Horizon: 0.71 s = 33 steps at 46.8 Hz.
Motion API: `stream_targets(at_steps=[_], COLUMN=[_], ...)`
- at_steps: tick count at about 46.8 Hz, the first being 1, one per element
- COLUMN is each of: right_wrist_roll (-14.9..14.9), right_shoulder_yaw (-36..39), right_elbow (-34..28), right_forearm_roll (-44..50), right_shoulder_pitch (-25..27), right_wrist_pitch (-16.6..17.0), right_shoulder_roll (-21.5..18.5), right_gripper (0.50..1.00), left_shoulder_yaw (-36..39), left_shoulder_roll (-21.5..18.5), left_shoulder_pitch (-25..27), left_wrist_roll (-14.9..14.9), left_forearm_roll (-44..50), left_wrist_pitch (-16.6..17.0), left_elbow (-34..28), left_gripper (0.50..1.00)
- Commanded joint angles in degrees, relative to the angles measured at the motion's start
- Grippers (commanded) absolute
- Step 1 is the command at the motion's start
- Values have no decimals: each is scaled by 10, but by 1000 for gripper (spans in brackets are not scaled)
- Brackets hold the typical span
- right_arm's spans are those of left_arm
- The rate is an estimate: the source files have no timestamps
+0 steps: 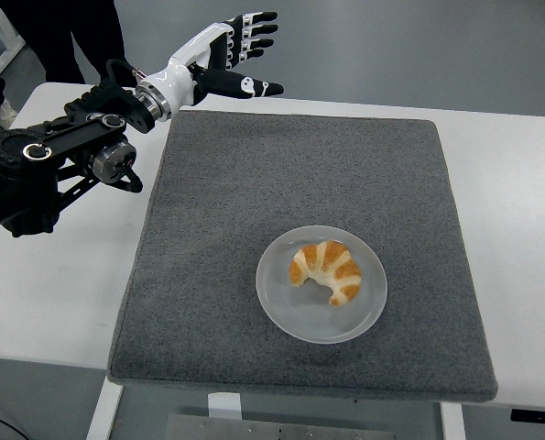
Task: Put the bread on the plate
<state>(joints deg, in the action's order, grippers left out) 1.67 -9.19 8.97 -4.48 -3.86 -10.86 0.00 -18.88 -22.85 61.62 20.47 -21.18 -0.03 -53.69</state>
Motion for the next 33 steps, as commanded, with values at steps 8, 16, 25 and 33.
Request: stream_targets(at_steps=[8,16,25,33], right_wrist_roll=[0,0,0,0], right_shoulder_yaw=[1,1,1,1], right_elbow=[0,0,1,1], right_forearm_roll=[0,0,0,0], right_shoulder_pitch=[0,0,0,0], right_wrist_pitch=[0,0,0,0], right_shoulder_roll=[0,0,0,0], right_gripper=[952,952,952,952], left_shoulder_yaw=[-26,-58,-128,-137], left_shoulder_roll=[0,2,9,29], left_shoulder_pitch=[-6,-25,-69,-91], left_wrist_roll=[0,2,6,8], left_forearm_roll=[146,192,191,192], left_wrist_pitch=[-43,-67,-66,-52], left_elbow=[43,69,77,77], left_gripper=[992,992,992,992])
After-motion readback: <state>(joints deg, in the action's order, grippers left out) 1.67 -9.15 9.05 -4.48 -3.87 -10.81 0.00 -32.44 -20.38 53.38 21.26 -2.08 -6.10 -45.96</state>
